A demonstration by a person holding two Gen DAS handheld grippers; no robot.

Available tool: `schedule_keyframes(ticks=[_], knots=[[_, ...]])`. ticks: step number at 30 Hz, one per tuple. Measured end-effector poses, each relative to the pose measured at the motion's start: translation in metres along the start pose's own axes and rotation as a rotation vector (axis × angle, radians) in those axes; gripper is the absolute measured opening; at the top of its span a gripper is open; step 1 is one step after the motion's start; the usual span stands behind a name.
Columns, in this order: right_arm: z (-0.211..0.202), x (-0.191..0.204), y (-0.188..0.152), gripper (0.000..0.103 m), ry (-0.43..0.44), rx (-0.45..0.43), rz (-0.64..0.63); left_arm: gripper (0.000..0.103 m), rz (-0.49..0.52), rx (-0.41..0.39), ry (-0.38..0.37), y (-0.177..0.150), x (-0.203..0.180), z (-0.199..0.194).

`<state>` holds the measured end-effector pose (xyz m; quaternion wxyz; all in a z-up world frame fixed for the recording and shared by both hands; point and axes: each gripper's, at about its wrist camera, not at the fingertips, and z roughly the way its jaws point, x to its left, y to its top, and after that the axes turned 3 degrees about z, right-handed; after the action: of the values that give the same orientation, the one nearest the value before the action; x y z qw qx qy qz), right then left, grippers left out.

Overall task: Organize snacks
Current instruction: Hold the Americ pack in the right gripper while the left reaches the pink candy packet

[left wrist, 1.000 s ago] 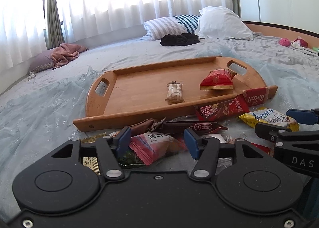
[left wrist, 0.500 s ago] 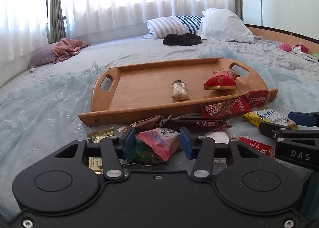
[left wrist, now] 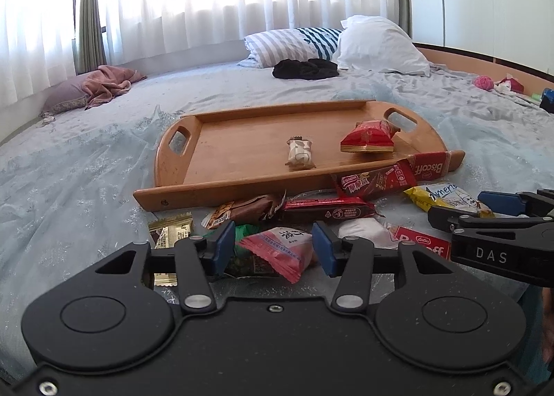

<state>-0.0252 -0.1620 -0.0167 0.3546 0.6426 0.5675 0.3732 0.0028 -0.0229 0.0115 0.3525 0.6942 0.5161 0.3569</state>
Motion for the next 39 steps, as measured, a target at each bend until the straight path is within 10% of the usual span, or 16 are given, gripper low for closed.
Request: schedule_keyframes(ticks=[28,39], knots=[[0.009,-0.006,0.003,0.079,0.002,-0.008,0.059,0.049,0.165,0.024,-0.063,-0.007,-0.017,-0.003],[0.011,-0.004,0.001,0.067,-0.012,-0.007,0.039,0.047,-0.008,0.077,-0.203,0.002,0.006,-0.004]])
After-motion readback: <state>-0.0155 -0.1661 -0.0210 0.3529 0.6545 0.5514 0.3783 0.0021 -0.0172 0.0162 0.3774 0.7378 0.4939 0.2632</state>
